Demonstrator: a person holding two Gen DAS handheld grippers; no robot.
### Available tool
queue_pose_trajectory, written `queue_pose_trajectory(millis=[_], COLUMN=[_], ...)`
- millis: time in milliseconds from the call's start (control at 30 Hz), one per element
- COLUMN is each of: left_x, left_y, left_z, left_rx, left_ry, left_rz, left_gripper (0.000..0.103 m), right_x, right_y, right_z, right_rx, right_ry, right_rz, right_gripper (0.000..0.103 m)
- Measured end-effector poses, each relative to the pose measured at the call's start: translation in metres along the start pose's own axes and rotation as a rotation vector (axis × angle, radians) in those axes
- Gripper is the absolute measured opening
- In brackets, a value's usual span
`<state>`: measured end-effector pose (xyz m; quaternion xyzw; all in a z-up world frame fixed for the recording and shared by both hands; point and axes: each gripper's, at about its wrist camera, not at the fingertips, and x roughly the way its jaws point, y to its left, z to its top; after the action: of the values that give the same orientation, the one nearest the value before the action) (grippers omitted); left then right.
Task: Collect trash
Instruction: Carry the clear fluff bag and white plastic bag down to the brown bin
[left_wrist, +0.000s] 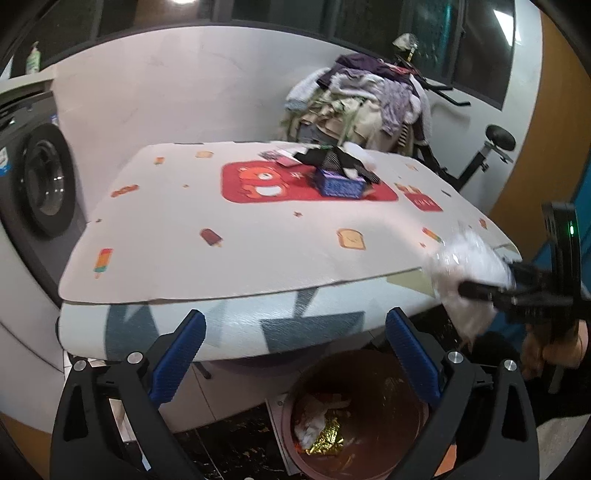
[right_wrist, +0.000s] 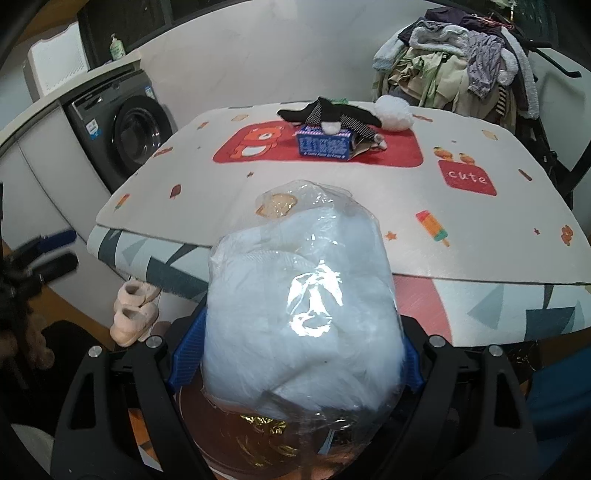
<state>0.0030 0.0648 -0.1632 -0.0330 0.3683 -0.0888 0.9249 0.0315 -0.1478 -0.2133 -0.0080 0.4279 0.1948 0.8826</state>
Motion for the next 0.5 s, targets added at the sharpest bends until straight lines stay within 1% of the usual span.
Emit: queue_pose_trajectory(millis=[233, 500], left_x=[-0.005, -0.003], left_y=[0.017, 0.021], left_z=[0.001, 0.0], left_rx=[-0.039, -0.048], left_ry=[-0.012, -0.006], left_rz=[0.025, 0.027], left_gripper=[0.096, 0.096], right_x=[0.011, 0.021], right_y=[0.012, 0.022], right_z=[-0.013, -0.021], right_rx=[-0.03, -0.06], right_ry=[0.051, 0.092], right_rz=[0.017, 0.034], right_gripper=[0.083, 0.083])
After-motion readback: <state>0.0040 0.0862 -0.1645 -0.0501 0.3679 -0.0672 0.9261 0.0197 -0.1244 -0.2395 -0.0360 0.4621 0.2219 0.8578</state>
